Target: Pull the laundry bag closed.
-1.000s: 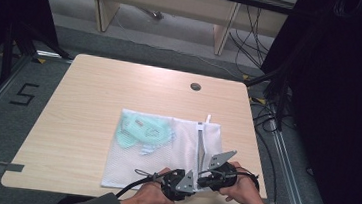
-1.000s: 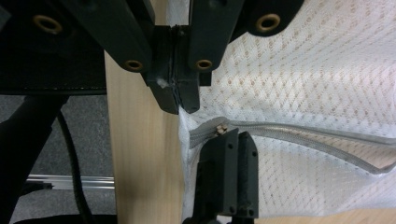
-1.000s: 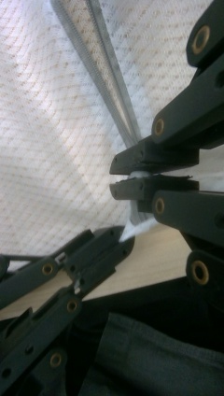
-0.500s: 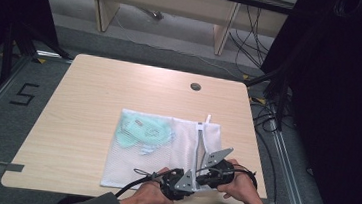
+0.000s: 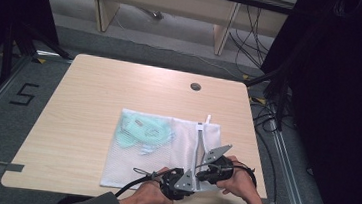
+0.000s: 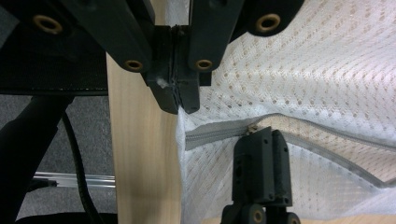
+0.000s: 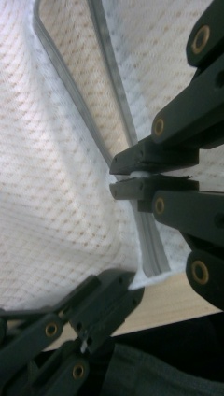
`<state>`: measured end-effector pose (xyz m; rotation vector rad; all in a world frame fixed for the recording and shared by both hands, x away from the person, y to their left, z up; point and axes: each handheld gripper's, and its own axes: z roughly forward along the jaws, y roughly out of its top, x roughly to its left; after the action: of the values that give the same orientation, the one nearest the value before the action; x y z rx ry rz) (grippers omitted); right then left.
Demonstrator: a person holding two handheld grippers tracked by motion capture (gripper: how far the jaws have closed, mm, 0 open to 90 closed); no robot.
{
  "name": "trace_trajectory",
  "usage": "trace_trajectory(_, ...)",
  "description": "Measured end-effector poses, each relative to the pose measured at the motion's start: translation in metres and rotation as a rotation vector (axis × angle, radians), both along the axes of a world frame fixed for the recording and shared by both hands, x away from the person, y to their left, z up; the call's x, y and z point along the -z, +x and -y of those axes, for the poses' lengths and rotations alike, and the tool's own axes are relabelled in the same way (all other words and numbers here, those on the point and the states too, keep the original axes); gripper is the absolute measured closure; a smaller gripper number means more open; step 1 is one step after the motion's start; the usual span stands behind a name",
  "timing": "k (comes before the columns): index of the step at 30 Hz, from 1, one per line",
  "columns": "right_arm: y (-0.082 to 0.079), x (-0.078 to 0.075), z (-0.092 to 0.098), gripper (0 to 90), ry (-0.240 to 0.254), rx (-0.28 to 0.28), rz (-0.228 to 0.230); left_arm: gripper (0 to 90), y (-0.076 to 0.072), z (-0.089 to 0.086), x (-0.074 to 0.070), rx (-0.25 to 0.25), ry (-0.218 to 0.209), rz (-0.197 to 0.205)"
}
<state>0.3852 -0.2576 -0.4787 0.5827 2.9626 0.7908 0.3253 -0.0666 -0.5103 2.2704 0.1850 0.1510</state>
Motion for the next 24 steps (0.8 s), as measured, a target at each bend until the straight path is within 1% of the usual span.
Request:
trace_trajectory(3, 0.002, -0.001, 0.000, 86.6, -0.006, -0.003, 0.001, 88.9, 0.000, -0.001, 0.001, -0.005, -0.007, -0.001)
trace_trajectory(4, 0.002, -0.001, -0.001, 86.6, -0.007, -0.005, 0.002, 88.9, 0.000, -0.002, 0.000, 0.000, 0.002, -0.002)
trace_trajectory(6, 0.004, 0.000, -0.001, 86.6, -0.007, 0.000, 0.003, 88.9, -0.001, -0.001, 0.000, 0.003, -0.006, -0.009)
trace_trajectory(7, 0.005, 0.000, -0.001, 86.6, -0.016, 0.005, -0.002, 88.9, 0.000, -0.002, -0.001, 0.010, -0.005, 0.005)
trace_trajectory(8, 0.006, 0.000, -0.001, 86.6, -0.022, 0.002, 0.007, 89.0, 0.000, -0.002, 0.000, 0.006, -0.005, -0.008)
trace_trajectory(9, 0.008, 0.000, -0.001, 86.6, -0.018, 0.005, 0.005, 89.0, -0.001, -0.002, 0.000, 0.001, -0.005, -0.012)
trace_trajectory(10, 0.008, 0.000, -0.002, 86.6, -0.021, 0.012, -0.006, 89.0, -0.001, -0.002, 0.000, 0.001, -0.004, -0.005)
trace_trajectory(12, 0.011, 0.001, -0.002, 86.6, -0.019, -0.004, 0.009, 88.9, -0.001, -0.002, 0.000, -0.004, -0.012, -0.008)
trace_trajectory(13, 0.011, 0.001, -0.002, 86.6, -0.023, 0.002, 0.008, 88.9, -0.001, -0.002, 0.000, -0.001, -0.011, -0.012)
trace_trajectory(14, 0.011, 0.001, -0.002, 86.7, -0.019, 0.004, 0.001, 88.9, -0.001, -0.003, 0.000, -0.003, -0.010, -0.008)
trace_trajectory(15, 0.011, 0.000, -0.002, 86.6, -0.025, 0.010, 0.002, 88.9, 0.000, -0.003, 0.000, 0.000, -0.007, -0.006)
trace_trajectory(16, 0.011, 0.000, -0.003, 86.6, -0.028, 0.008, 0.007, 88.9, -0.001, -0.003, 0.000, -0.001, -0.006, -0.007)
trace_trajectory(17, 0.012, 0.001, -0.003, 86.6, -0.020, 0.000, 0.009, 88.9, -0.001, -0.003, 0.000, -0.004, -0.008, -0.004)
trace_trajectory(19, 0.011, 0.000, -0.004, 86.6, -0.033, 0.014, -0.007, 88.9, -0.001, -0.003, -0.001, 0.000, -0.008, -0.007)
trace_trajectory(21, 0.013, 0.000, -0.004, 86.6, -0.032, 0.007, 0.004, 88.9, 0.000, -0.003, 0.000, 0.002, -0.001, -0.002)
trace_trajectory(22, 0.014, -0.001, -0.005, 86.6, -0.031, 0.004, 0.007, 88.9, -0.001, -0.003, 0.000, 0.002, -0.005, -0.008)
trace_trajectory(23, 0.014, 0.000, -0.005, 86.7, -0.034, 0.004, 0.009, 89.0, -0.001, -0.003, -0.001, 0.003, -0.004, -0.005)
trace_trajectory(24, 0.015, 0.000, -0.005, 86.6, -0.030, -0.001, 0.009, 89.0, -0.001, -0.003, -0.001, 0.005, -0.005, 0.008)
